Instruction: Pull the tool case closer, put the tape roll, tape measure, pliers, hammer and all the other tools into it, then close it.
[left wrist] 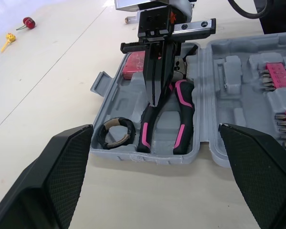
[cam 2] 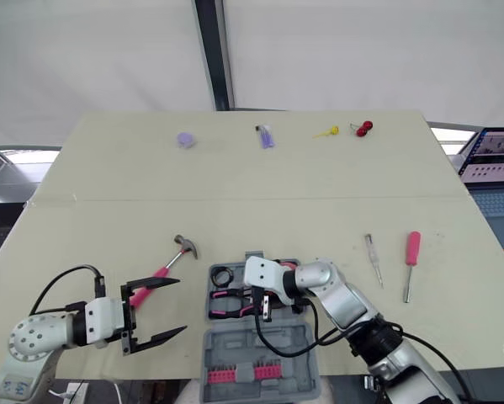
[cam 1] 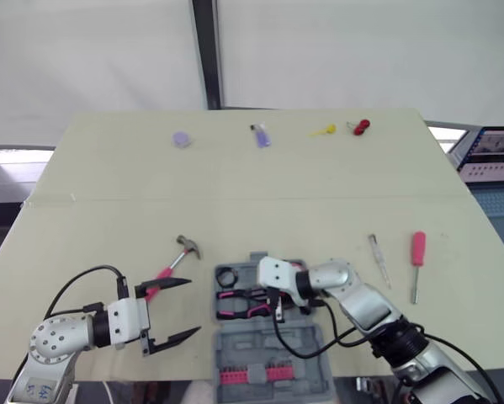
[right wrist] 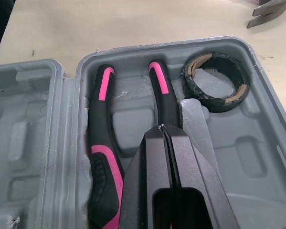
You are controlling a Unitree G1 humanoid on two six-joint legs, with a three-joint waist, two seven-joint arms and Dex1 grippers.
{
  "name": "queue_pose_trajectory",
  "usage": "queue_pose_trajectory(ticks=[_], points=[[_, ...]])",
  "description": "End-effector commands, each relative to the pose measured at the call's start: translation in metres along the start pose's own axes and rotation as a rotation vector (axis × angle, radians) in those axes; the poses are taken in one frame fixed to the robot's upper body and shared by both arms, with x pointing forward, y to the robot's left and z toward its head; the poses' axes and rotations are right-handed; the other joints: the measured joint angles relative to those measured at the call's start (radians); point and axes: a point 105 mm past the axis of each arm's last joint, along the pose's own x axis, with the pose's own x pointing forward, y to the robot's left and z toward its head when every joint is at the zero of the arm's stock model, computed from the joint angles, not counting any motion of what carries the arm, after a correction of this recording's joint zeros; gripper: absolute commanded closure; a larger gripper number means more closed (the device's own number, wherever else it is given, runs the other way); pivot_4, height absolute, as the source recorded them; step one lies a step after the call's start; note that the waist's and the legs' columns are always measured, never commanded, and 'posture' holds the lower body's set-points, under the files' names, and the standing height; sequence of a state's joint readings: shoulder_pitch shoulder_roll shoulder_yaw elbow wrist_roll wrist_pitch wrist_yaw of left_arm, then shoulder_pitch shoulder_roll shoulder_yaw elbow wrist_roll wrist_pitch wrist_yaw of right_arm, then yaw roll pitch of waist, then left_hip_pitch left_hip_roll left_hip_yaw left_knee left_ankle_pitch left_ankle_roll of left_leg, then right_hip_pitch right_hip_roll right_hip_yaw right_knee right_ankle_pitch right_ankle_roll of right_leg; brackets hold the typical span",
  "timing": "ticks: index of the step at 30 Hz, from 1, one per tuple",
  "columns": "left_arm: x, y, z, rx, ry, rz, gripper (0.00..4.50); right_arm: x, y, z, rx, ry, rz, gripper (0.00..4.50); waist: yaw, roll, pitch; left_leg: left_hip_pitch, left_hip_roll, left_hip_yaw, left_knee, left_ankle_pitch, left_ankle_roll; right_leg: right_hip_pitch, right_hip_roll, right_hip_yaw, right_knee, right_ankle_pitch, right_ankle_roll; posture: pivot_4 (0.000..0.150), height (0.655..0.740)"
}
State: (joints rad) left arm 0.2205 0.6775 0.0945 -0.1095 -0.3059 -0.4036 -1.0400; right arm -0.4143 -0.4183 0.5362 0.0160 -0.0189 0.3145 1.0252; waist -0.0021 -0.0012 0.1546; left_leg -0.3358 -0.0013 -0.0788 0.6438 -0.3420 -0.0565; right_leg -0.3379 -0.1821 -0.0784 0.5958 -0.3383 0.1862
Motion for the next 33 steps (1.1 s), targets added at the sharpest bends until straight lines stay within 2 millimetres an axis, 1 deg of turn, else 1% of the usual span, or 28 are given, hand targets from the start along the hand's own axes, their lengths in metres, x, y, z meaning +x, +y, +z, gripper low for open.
queue_pose_trajectory(ticks=[1, 4, 5, 7, 8, 10, 11, 12, 13, 14, 17, 19, 21, 22, 24, 25, 26, 27, 29, 31, 33], points=[[0.002, 0.001, 0.004, 0.025, -0.003, -0.013, 0.00, -0.001, 0.008, -0.050, 0.136, 0.162, -0.001, 4.49, 0.000, 0.000, 0.000, 0.000, 0.000, 0.000, 0.000, 0.000, 0.000, 0.000, 0.000, 0.000, 0.000, 0.000, 0.000, 0.150, 0.7400], [0.003, 0.001, 0.003, 0.011, 0.009, -0.009, 0.00, -0.004, -0.003, -0.023, 0.165, 0.000, -0.043, 4.49, 0.001, 0.000, 0.000, 0.000, 0.000, 0.000, 0.000, 0.000, 0.000, 0.000, 0.000, 0.000, 0.000, 0.000, 0.000, 0.150, 0.7400], [0.003, 0.001, 0.002, 0.003, 0.016, -0.005, 0.00, -0.008, -0.007, -0.015, 0.164, -0.050, -0.061, 4.49, 0.001, 0.001, 0.000, 0.000, 0.000, 0.000, 0.000, 0.000, 0.000, 0.000, 0.000, 0.000, 0.000, 0.000, 0.000, 0.150, 0.7400], [0.001, 0.002, -0.001, -0.017, 0.043, -0.007, 0.00, -0.022, -0.018, 0.006, 0.214, -0.179, -0.099, 4.49, 0.001, 0.002, 0.001, -0.001, 0.000, 0.000, 0.000, 0.000, 0.000, 0.000, 0.000, 0.000, 0.000, 0.000, 0.000, 0.150, 0.7400], [0.000, 0.001, -0.005, -0.050, 0.073, -0.015, 0.00, -0.031, -0.021, 0.013, 0.234, -0.220, -0.106, 4.25, 0.001, 0.003, 0.003, -0.001, 0.000, 0.000, 0.000, 0.000, 0.000, -0.001, 0.000, 0.000, 0.000, 0.000, 0.000, 0.150, 0.7400], [-0.003, 0.001, -0.007, -0.098, 0.099, -0.012, 0.00, -0.047, -0.026, 0.019, 0.246, -0.262, -0.125, 3.59, 0.001, 0.006, 0.006, -0.004, 0.000, 0.000, 0.002, 0.000, 0.000, -0.002, 0.000, 0.000, -0.001, 0.000, 0.000, 0.150, 0.7400], [-0.004, 0.004, -0.006, -0.111, 0.101, 0.008, 0.00, -0.058, -0.029, 0.021, 0.254, -0.281, -0.150, 3.11, 0.001, 0.008, 0.008, -0.005, 0.000, 0.000, 0.002, 0.000, 0.001, -0.003, 0.000, 0.000, -0.001, 0.000, 0.000, 0.150, 0.7400], [-0.006, 0.010, -0.005, -0.134, 0.102, 0.044, 0.00, -0.071, -0.033, 0.020, 0.268, -0.292, -0.180, 2.54, 0.001, 0.009, 0.009, -0.005, 0.000, 0.000, 0.002, -0.001, 0.001, -0.003, 0.000, 0.000, -0.001, 0.000, 0.000, 0.150, 0.7400], [-0.009, 0.016, -0.005, -0.153, 0.106, 0.077, 0.00, -0.082, -0.035, 0.018, 0.283, -0.297, -0.205, 2.15, 0.002, 0.009, 0.010, -0.005, 0.000, 0.000, 0.001, -0.001, 0.001, -0.003, 0.000, 0.000, -0.001, 0.000, 0.000, 0.150, 0.7400], [-0.013, 0.023, -0.007, -0.168, 0.122, 0.121, 0.00, -0.096, -0.038, 0.015, 0.309, -0.304, -0.241, 1.50, 0.002, 0.009, 0.011, -0.005, 0.000, 0.000, 0.001, -0.001, 0.001, -0.003, 0.000, 0.000, -0.002, 0.000, 0.000, 0.150, 0.7400], [-0.035, 0.053, -0.012, -0.216, 0.161, 0.315, 0.00, -0.139, -0.043, 0.001, 0.380, -0.317, -0.364, 0.02, 0.004, 0.007, 0.013, -0.006, 0.000, 0.000, 0.001, -0.001, 0.001, -0.003, 0.000, 0.000, -0.002, 0.000, 0.000, 0.150, 0.7400], [-0.057, 0.068, -0.023, -0.291, 0.203, 0.445, 0.00, -0.168, -0.043, -0.019, 0.426, -0.284, -0.463, 0.02, 0.004, 0.007, 0.014, -0.006, 0.000, 0.001, 0.002, -0.001, 0.001, -0.003, 0.000, -0.001, -0.002, 0.000, 0.000, 0.150, 0.7400], [-0.083, 0.078, -0.036, -0.343, 0.240, 0.581, 0.00, -0.198, -0.041, -0.046, 0.478, -0.227, -0.576, 0.02, 0.004, 0.007, 0.015, -0.006, 0.000, 0.001, 0.002, -0.002, 0.002, -0.003, 0.000, 0.000, -0.003, 0.000, 0.000, 0.150, 0.7400], [-0.091, 0.080, -0.039, -0.362, 0.242, 0.636, 0.00, -0.207, -0.039, -0.056, 0.490, -0.202, -0.615, 0.02, 0.003, 0.006, 0.015, -0.006, 0.000, 0.002, 0.002, -0.002, 0.003, -0.003, 0.000, 0.000, -0.003, 0.000, 0.000, 0.150, 0.7400], [-0.114, 0.088, -0.047, -0.398, 0.260, 0.779, 0.00, -0.231, -0.036, -0.078, 0.530, -0.160, -0.718, 0.02, 0.000, 0.005, 0.016, -0.006, 0.000, 0.003, 0.002, -0.002, 0.003, -0.003, 0.000, 0.000, -0.003, 0.000, 0.001, 0.150, 0.7400], [-0.123, 0.088, -0.051, -0.420, 0.276, 0.827, 0.00, -0.240, -0.035, -0.085, 0.542, -0.148, -0.758, 0.02, -0.002, 0.004, 0.017, -0.005, 0.000, 0.004, 0.002, -0.003, 0.003, -0.003, 0.000, 0.001, -0.003, 0.000, 0.001, 0.150, 0.7400], [-0.135, 0.088, -0.057, -0.444, 0.310, 0.891, 0.00, -0.253, -0.033, -0.097, 0.556, -0.121, -0.817, 0.02, -0.002, 0.003, 0.018, -0.005, 0.000, 0.005, 0.002, -0.003, 0.003, -0.003, 0.000, 0.001, -0.003, 0.000, 0.001, 0.150, 0.7400], [-0.142, 0.088, -0.060, -0.460, 0.332, 0.928, 0.00, -0.261, -0.031, -0.104, 0.561, -0.103, -0.851, 0.02, -0.002, 0.003, 0.018, -0.005, 0.000, 0.005, 0.002, -0.003, 0.003, -0.003, 0.000, 0.001, -0.003, 0.000, 0.001, 0.150, 0.7400], [-0.161, 0.087, -0.064, -0.458, 0.374, 1.027, 0.00, -0.287, -0.027, -0.124, 0.591, -0.068, -0.962, 0.02, -0.001, 0.002, 0.018, -0.005, 0.000, 0.005, 0.002, -0.003, 0.003, -0.003, 0.000, 0.002, -0.003, 0.001, 0.001, 0.150, 0.7400], [-0.175, 0.083, -0.067, -0.450, 0.419, 1.091, 0.00, -0.311, -0.023, -0.139, 0.633, -0.062, -1.058, 0.02, 0.000, 0.002, 0.019, -0.005, 0.000, 0.006, 0.002, -0.004, 0.003, -0.003, 0.000, 0.002, -0.004, 0.001, 0.001, 0.150, 0.7400], [-0.189, 0.079, -0.073, -0.452, 0.470, 1.146, 0.00, -0.332, -0.012, -0.157, 0.670, -0.028, -1.142, 0.02, 0.001, 0.002, 0.020, -0.005, 0.000, 0.006, 0.002, -0.004, 0.003, -0.003, 0.000, 0.002, -0.005, 0.001, 0.001, 0.150, 0.7400]])
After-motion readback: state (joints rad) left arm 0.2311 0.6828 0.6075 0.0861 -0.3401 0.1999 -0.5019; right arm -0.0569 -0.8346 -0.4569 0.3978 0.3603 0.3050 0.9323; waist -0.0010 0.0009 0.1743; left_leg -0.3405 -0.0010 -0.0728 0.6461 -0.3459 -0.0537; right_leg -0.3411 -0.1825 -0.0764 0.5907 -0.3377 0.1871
